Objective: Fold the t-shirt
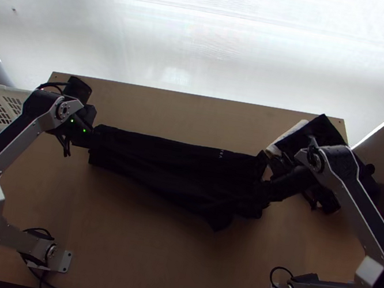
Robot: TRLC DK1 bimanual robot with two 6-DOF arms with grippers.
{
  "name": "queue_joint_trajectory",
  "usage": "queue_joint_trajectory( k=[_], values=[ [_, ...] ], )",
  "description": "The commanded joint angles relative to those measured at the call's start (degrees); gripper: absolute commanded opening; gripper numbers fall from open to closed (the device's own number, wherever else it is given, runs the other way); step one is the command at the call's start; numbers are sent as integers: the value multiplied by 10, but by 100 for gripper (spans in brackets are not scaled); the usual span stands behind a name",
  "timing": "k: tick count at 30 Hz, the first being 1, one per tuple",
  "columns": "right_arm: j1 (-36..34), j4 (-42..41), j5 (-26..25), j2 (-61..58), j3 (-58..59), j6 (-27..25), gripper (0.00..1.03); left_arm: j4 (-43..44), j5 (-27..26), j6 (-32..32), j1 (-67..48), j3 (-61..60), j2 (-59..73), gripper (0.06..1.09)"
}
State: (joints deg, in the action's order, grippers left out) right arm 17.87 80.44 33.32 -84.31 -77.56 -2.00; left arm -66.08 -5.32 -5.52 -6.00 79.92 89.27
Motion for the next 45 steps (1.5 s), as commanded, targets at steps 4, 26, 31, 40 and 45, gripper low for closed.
queue_joint_trajectory(
  k=[4, 26, 31, 40, 45],
  values=[
    [-35, 16, -12, -140, -131, 31, 3, -4, 0, -21, 27, 45, 54, 10],
    [-85, 10, -19, -377, -307, 39, 3, -8, 21, -70, 20, 83, 90, 10],
    [-93, 10, -29, -413, -359, 42, 3, -8, 30, -81, 29, 83, 112, 10],
    [-93, 9, -55, -444, -391, 42, 3, -7, 52, -87, 47, 78, 165, 10],
    [-93, 9, -69, -447, -391, 40, 3, 1, 78, -85, 53, 67, 188, 10]
  ],
)
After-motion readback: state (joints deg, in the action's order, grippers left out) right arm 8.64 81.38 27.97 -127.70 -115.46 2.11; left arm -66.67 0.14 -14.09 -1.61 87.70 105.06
